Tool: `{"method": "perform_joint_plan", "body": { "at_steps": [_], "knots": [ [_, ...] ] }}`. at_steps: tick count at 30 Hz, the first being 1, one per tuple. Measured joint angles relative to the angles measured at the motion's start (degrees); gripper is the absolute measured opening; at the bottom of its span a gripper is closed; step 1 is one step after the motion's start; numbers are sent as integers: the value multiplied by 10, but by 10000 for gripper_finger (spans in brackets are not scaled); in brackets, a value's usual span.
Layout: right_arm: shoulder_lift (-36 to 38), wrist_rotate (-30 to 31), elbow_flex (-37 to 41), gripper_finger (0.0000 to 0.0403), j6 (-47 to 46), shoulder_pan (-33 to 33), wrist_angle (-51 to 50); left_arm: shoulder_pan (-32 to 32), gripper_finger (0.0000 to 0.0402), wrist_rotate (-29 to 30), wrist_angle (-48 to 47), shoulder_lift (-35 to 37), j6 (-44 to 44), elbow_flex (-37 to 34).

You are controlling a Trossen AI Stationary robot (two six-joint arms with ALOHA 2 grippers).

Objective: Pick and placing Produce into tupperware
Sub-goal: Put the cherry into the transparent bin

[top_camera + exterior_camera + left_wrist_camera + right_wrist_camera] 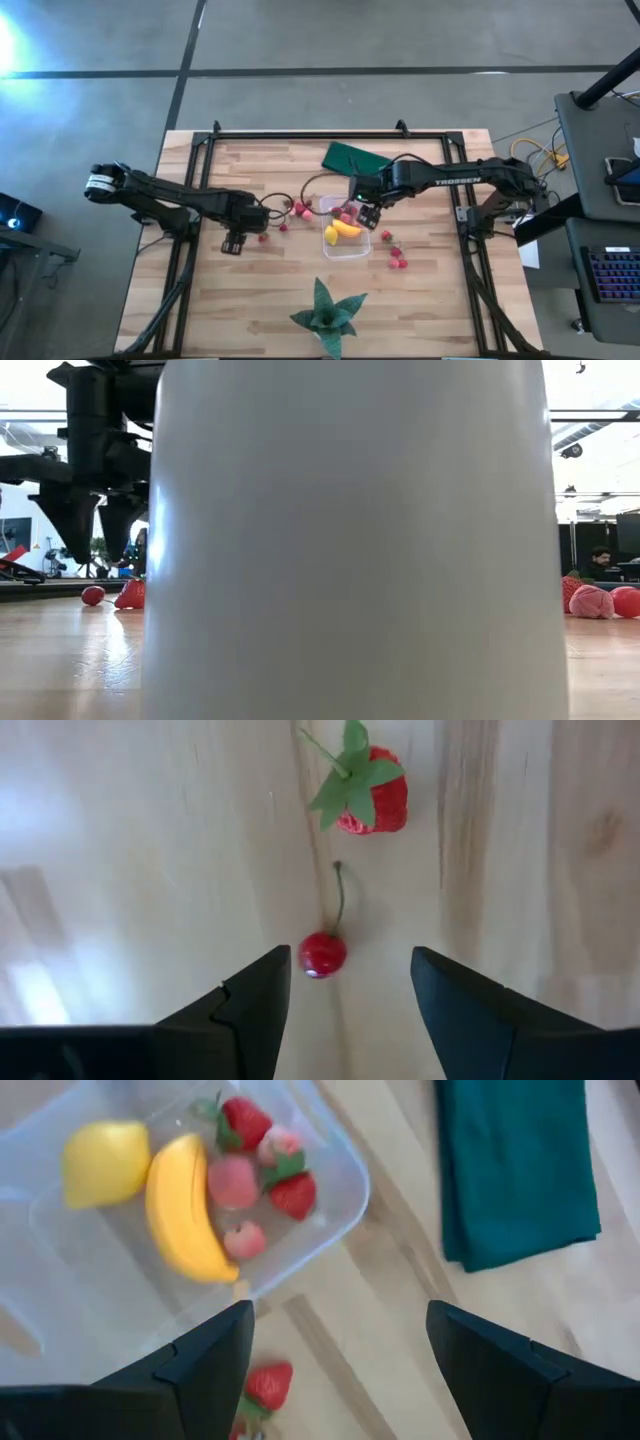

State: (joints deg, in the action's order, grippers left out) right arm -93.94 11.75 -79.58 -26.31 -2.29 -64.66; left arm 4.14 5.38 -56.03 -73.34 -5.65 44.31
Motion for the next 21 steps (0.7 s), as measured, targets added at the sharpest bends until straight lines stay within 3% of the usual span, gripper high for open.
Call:
{"method": "perform_joint_plan", "body": {
  "at_steps": [5,12,21],
  "knots": [
    [37,32,35,290,8,20,4,-2,194,39,0,-5,-80,-4],
    [106,66,86,294,-40,24,12,-11,194,7,-8,-31,-83,-9],
    [201,87,154,292,-112,23,67,-20,194,6,3,-71,-83,-17]
  ]
}}
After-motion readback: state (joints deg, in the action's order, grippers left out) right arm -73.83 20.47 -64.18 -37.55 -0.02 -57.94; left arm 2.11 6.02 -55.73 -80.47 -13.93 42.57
